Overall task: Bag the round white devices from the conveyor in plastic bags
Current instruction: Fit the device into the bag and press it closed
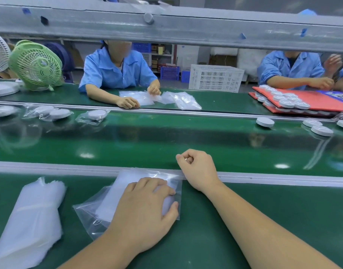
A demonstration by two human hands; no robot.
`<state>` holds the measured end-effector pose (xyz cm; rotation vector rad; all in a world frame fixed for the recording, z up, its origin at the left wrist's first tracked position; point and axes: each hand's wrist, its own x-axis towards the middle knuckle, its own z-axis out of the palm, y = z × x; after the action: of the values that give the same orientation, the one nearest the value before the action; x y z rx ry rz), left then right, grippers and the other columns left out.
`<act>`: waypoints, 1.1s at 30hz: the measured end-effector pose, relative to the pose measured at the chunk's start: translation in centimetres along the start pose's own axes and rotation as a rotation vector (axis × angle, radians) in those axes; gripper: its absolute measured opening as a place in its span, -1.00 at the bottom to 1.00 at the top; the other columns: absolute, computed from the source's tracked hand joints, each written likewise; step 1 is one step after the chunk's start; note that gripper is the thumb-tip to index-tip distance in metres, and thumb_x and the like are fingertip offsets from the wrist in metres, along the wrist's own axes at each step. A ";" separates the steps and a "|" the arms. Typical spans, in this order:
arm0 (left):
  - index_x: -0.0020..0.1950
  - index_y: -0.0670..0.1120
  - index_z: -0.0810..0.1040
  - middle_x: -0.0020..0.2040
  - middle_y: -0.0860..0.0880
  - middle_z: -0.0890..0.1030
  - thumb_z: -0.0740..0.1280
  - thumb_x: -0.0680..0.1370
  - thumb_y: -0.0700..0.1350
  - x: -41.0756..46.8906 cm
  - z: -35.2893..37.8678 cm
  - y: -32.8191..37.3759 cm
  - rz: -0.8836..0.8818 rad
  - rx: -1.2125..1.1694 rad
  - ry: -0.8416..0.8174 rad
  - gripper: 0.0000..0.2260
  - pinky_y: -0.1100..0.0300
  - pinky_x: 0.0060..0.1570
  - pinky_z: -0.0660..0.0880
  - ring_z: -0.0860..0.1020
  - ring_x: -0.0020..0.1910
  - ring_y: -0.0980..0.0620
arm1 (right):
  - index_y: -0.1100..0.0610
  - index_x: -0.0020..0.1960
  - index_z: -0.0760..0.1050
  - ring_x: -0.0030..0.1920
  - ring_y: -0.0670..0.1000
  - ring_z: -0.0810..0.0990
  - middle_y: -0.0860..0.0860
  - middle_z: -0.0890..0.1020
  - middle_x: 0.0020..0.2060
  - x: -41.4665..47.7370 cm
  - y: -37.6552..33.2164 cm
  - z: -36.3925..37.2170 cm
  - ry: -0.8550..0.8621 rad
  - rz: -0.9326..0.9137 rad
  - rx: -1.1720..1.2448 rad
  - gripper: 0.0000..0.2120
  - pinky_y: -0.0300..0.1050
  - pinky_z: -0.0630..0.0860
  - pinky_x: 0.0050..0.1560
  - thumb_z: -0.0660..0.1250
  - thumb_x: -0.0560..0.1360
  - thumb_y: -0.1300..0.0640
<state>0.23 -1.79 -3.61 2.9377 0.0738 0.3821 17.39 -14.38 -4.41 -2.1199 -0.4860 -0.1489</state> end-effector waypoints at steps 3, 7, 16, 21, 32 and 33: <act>0.27 0.28 0.47 0.31 0.31 0.40 -0.08 0.50 0.33 0.1 0.1 0.0 0.005 0.000 -0.005 -0.51 0.17 0.31 0.24 0.31 0.34 0.18 | -0.01 -0.29 0.53 -0.46 -0.15 0.43 -0.19 0.46 -0.56 0.1 0.0 0.0 0.004 0.001 0.007 -0.71 -0.21 0.37 -0.31 0.35 0.57 -0.07; 0.29 0.29 0.46 0.32 0.32 0.38 -0.10 0.50 0.33 0.0 0.2 -0.1 0.005 0.000 0.003 -0.50 0.19 0.32 0.22 0.29 0.35 0.19 | -0.01 -0.30 0.53 -0.46 -0.16 0.43 -0.19 0.47 -0.55 0.1 0.0 0.0 0.008 -0.002 0.008 -0.71 -0.21 0.36 -0.31 0.35 0.57 -0.06; 0.27 0.29 0.47 0.31 0.33 0.39 -0.05 0.50 0.33 0.1 0.2 -0.1 0.014 -0.014 0.001 -0.53 0.19 0.33 0.21 0.29 0.35 0.21 | -0.02 -0.30 0.53 -0.45 -0.15 0.43 -0.17 0.47 -0.55 0.2 0.0 0.0 0.006 0.003 0.010 -0.71 -0.21 0.37 -0.30 0.36 0.57 -0.06; 0.28 0.29 0.46 0.29 0.34 0.37 -0.03 0.52 0.33 -0.1 0.2 -0.1 0.011 -0.035 -0.004 -0.55 0.20 0.34 0.20 0.28 0.35 0.22 | -0.02 -0.29 0.54 -0.46 -0.15 0.43 -0.17 0.47 -0.55 0.2 0.2 0.1 -0.003 0.002 0.006 -0.72 -0.21 0.38 -0.31 0.35 0.57 -0.06; 0.29 0.30 0.44 0.32 0.35 0.35 -0.02 0.51 0.34 0.1 0.0 0.0 0.023 -0.054 0.001 -0.55 0.19 0.37 0.17 0.24 0.37 0.25 | -0.02 -0.31 0.53 -0.45 -0.16 0.44 -0.18 0.48 -0.54 0.5 0.2 0.2 0.012 -0.012 -0.007 -0.71 -0.23 0.37 -0.34 0.35 0.57 -0.07; 0.30 0.30 0.44 0.32 0.35 0.34 -0.03 0.51 0.34 0.1 0.0 0.0 0.024 -0.055 0.001 -0.55 0.20 0.38 0.16 0.23 0.37 0.26 | -0.03 -0.31 0.52 -0.45 -0.16 0.44 -0.18 0.48 -0.54 0.5 0.2 0.2 0.011 -0.009 -0.007 -0.71 -0.23 0.36 -0.34 0.35 0.57 -0.07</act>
<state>0.31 -1.76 -3.58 2.8870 0.0280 0.3824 17.93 -14.18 -4.58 -2.1227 -0.4892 -0.1671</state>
